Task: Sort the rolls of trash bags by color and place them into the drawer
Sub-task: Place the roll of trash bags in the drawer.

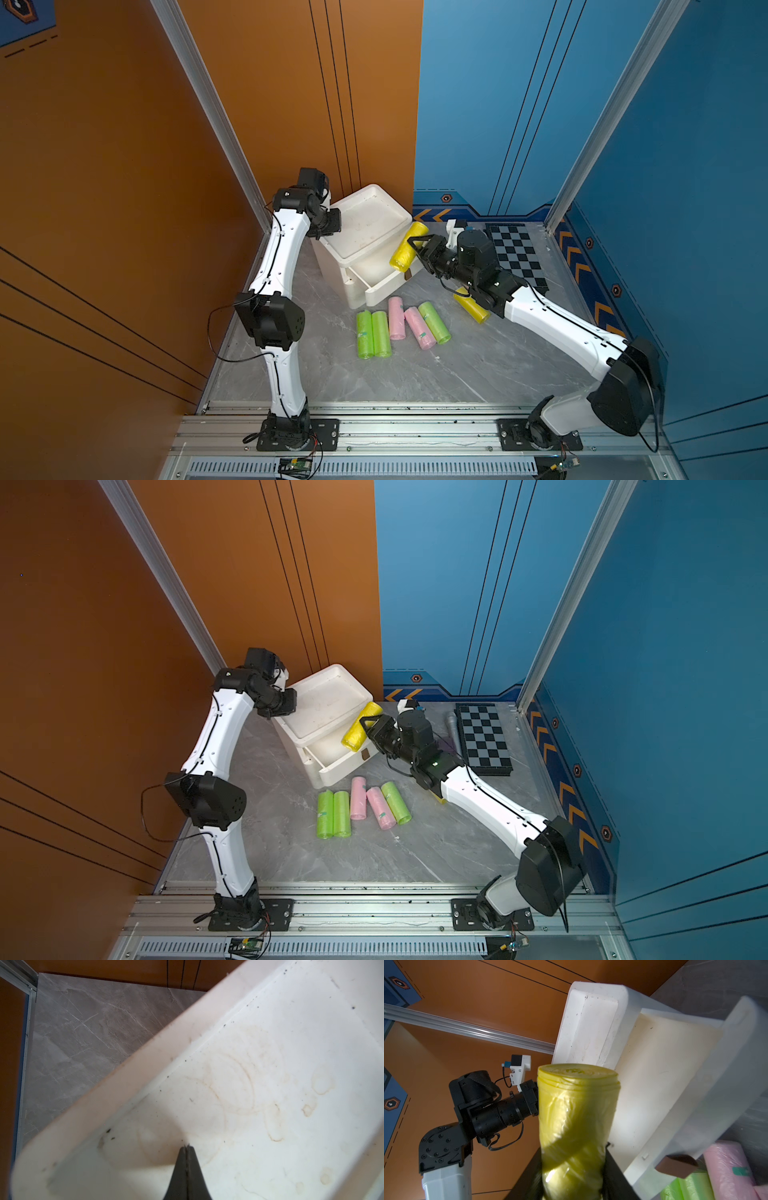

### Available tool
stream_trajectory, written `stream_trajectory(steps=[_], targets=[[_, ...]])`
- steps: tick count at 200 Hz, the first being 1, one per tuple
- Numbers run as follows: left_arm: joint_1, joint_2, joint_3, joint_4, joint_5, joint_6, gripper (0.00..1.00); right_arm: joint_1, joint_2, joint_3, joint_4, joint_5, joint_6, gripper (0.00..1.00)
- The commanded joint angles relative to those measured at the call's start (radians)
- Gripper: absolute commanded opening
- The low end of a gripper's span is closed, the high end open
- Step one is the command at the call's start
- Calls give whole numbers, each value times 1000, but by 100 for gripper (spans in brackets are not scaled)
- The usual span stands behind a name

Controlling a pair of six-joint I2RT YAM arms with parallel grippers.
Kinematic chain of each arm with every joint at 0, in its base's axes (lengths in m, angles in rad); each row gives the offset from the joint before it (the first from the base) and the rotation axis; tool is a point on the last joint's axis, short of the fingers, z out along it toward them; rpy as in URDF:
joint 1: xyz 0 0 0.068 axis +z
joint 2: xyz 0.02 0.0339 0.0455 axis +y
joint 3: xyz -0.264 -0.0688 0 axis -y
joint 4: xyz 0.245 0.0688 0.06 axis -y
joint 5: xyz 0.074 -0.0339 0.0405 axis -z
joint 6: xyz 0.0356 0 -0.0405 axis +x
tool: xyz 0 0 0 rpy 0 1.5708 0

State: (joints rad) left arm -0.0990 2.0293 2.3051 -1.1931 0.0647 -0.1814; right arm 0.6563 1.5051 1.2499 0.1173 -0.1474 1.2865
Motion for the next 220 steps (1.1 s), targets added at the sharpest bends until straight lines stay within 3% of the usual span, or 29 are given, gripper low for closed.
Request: stream_trajectory(steps=[1, 22, 94, 138, 164, 202, 220], targets=[[-4, 43, -4, -89, 23, -6, 0, 6, 43, 48, 62, 62, 101, 42], [0, 46, -1, -89, 22, -3, 0, 22, 67, 95, 0, 108, 98, 43], [3, 65, 16, -88, 37, -8, 0, 74, 114, 180, -114, 153, 113, 59], [5, 65, 17, -89, 37, -8, 0, 76, 76, 152, -118, 174, 79, 59], [4, 63, 16, -89, 40, -9, 0, 52, -9, 130, -203, 175, -125, 59], [4, 65, 19, -90, 40, -6, 0, -84, -136, 107, -545, 137, -705, 67], [4, 66, 20, -89, 39, -7, 0, -143, -155, 64, -677, 152, -908, 69]])
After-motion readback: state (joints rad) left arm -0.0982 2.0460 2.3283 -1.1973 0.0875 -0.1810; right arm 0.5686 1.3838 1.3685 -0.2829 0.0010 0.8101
